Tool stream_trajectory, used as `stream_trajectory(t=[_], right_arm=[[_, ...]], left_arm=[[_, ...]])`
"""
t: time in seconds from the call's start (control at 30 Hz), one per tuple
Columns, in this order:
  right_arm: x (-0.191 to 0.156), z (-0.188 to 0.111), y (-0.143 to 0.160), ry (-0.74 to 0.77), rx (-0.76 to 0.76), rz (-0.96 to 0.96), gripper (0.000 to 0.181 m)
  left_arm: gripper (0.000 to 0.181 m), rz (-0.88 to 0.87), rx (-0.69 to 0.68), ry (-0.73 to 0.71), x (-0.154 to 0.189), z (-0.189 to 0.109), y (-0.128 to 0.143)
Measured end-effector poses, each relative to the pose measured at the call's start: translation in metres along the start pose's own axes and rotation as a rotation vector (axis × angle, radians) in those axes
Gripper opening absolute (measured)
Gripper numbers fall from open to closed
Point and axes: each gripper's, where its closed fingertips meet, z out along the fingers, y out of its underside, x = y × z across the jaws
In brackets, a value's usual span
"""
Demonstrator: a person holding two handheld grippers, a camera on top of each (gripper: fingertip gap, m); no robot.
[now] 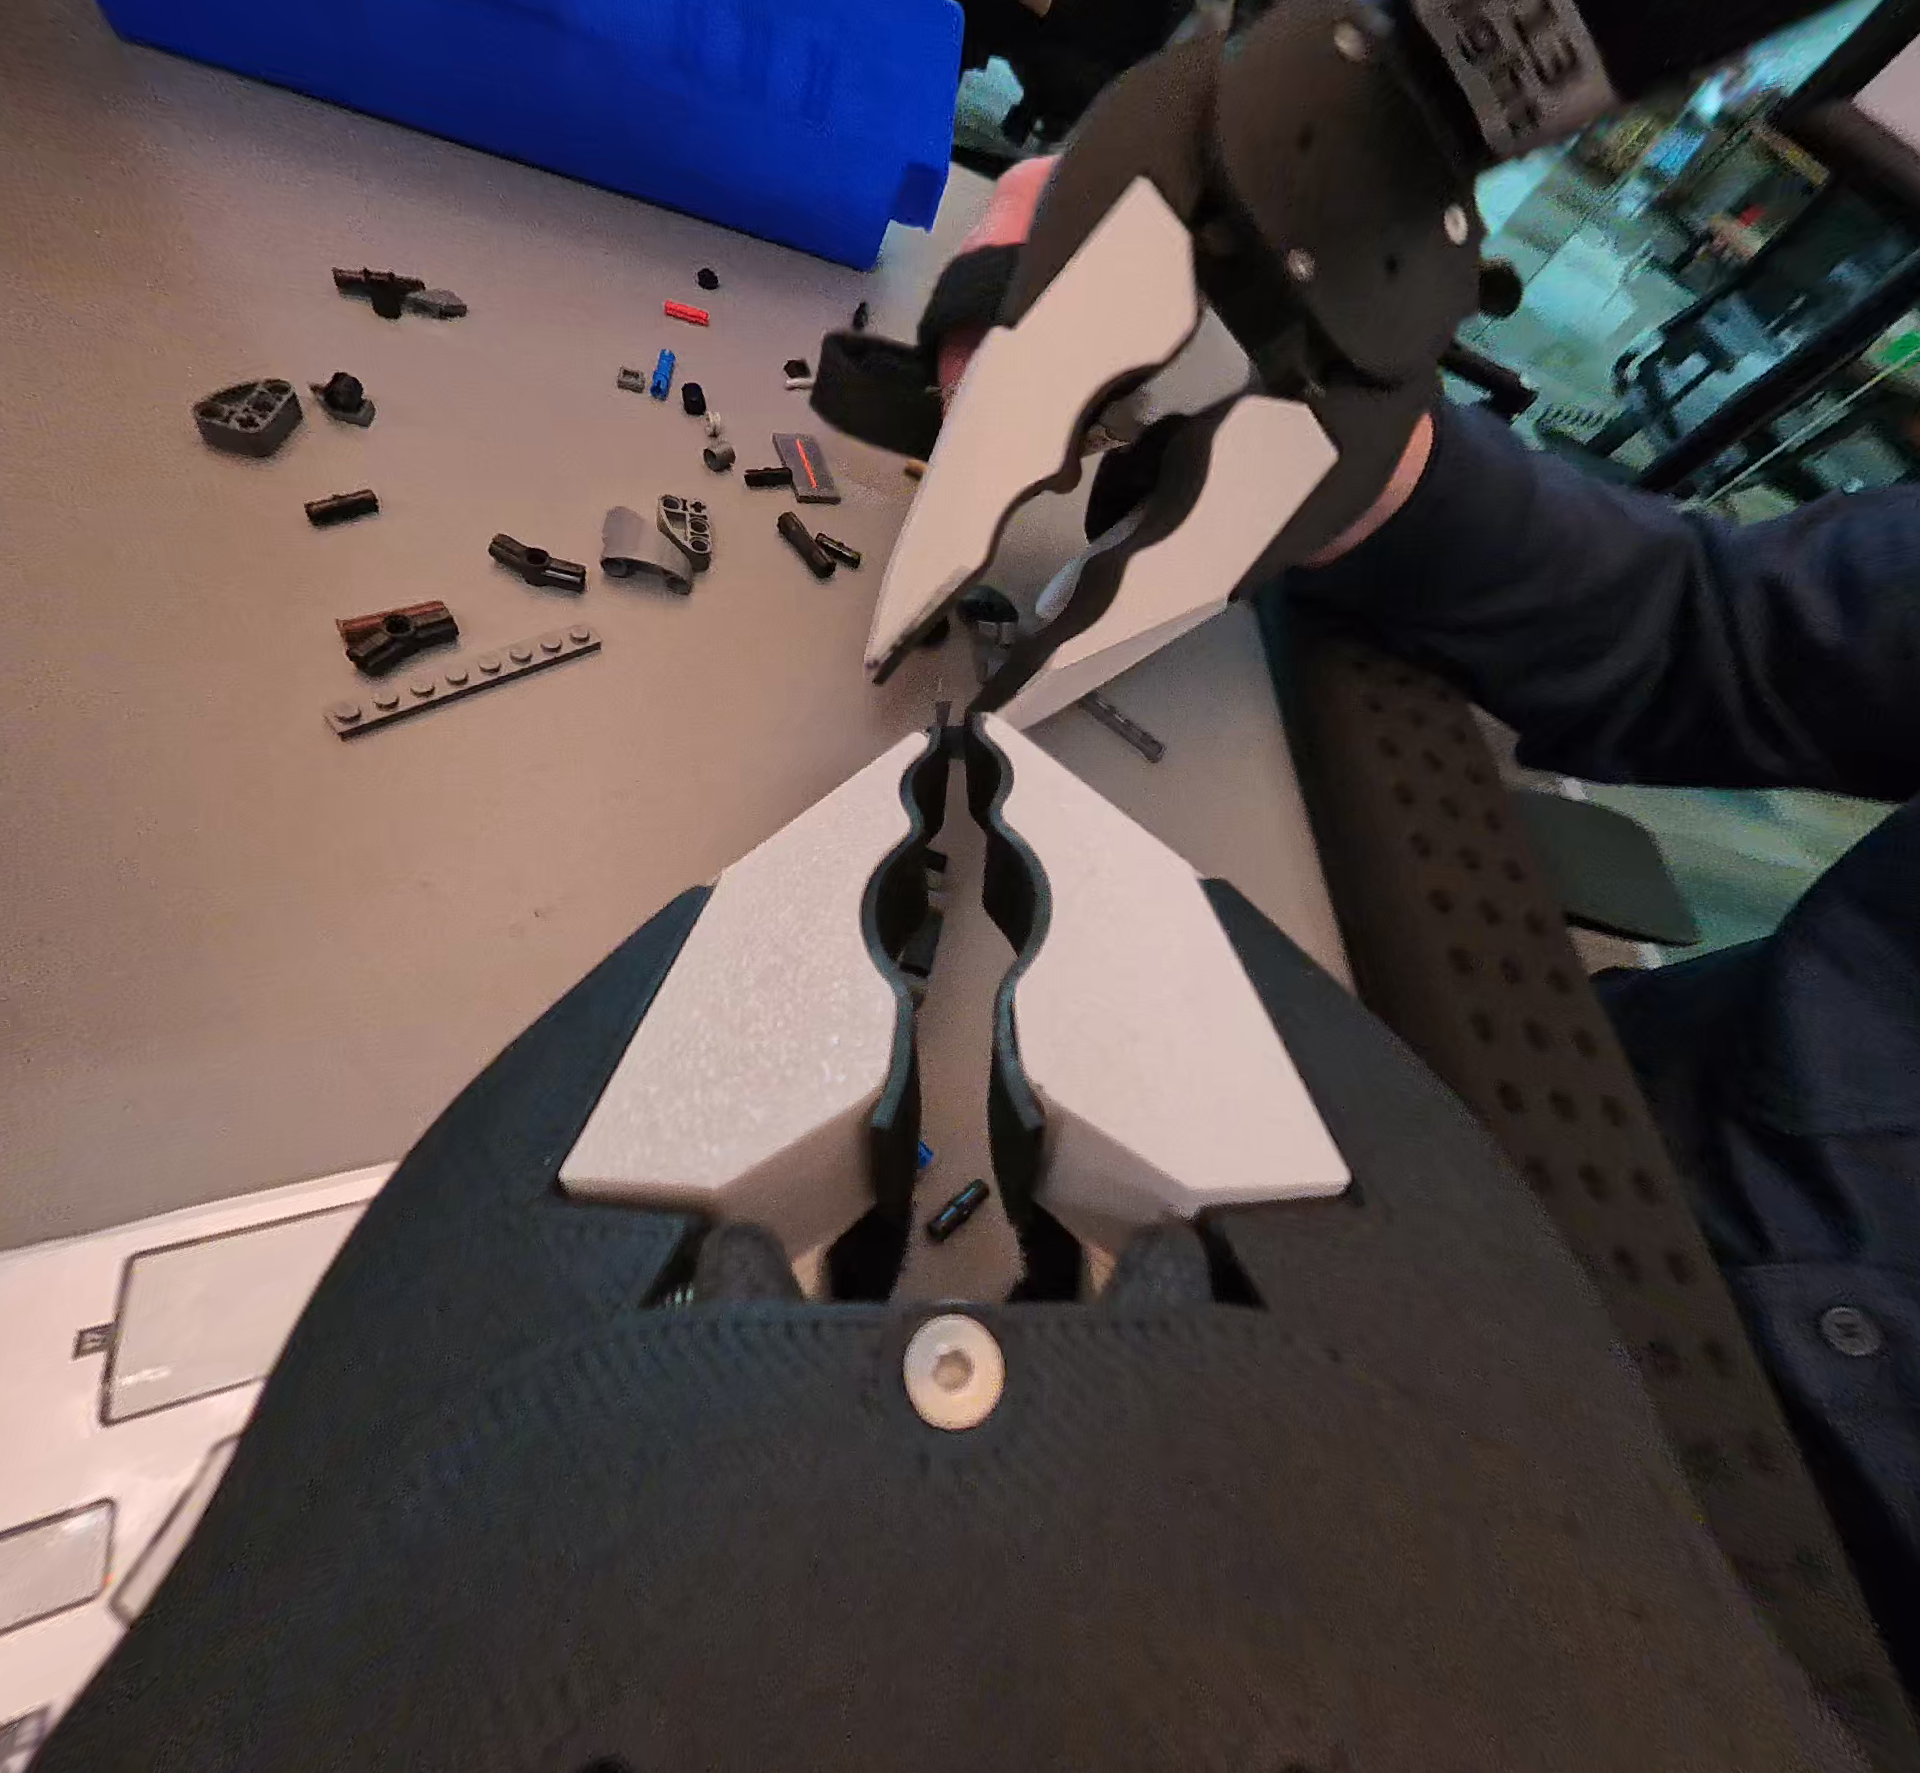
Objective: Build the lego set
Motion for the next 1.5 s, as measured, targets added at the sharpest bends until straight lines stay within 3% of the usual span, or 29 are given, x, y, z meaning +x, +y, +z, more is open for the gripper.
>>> stream_trajectory(t=[0.23, 0.6, 0.77, 1.27, 1.37, 1.5], right_arm=[[0.003, 0.006, 0.005, 0.178, -0.123, -0.29, 0.007], [-0.01, 0.007, 0.013, 0.086, -0.162, -0.253, 0.007], [-0.008, 0.002, 0.006, 0.122, -0.138, -0.292, 0.013], [-0.016, 0.005, 0.012, 0.078, -0.167, -0.294, 0.0], [-0.015, 0.005, 0.014, 0.088, -0.181, -0.303, 0.01], [-0.017, 0.007, 0.015, 0.093, -0.196, -0.332, 0.009]], left_arm=[[0.0, -0.159, 0.028, 0.058, -0.004, 0.001, 0.001], [0.001, -0.163, -0.06, 0.058, -0.001, 0.005, 0.015], [0.001, -0.215, -0.038, 0.079, -0.002, 0.002, 0.013], [0.0, -0.26, -0.091, 0.089, -0.002, 0.009, 0.023], [0.001, -0.28, -0.075, 0.104, -0.002, 0.009, 0.022], [0.001, -0.303, -0.07, 0.107, -0.003, 0.008, 0.022]])
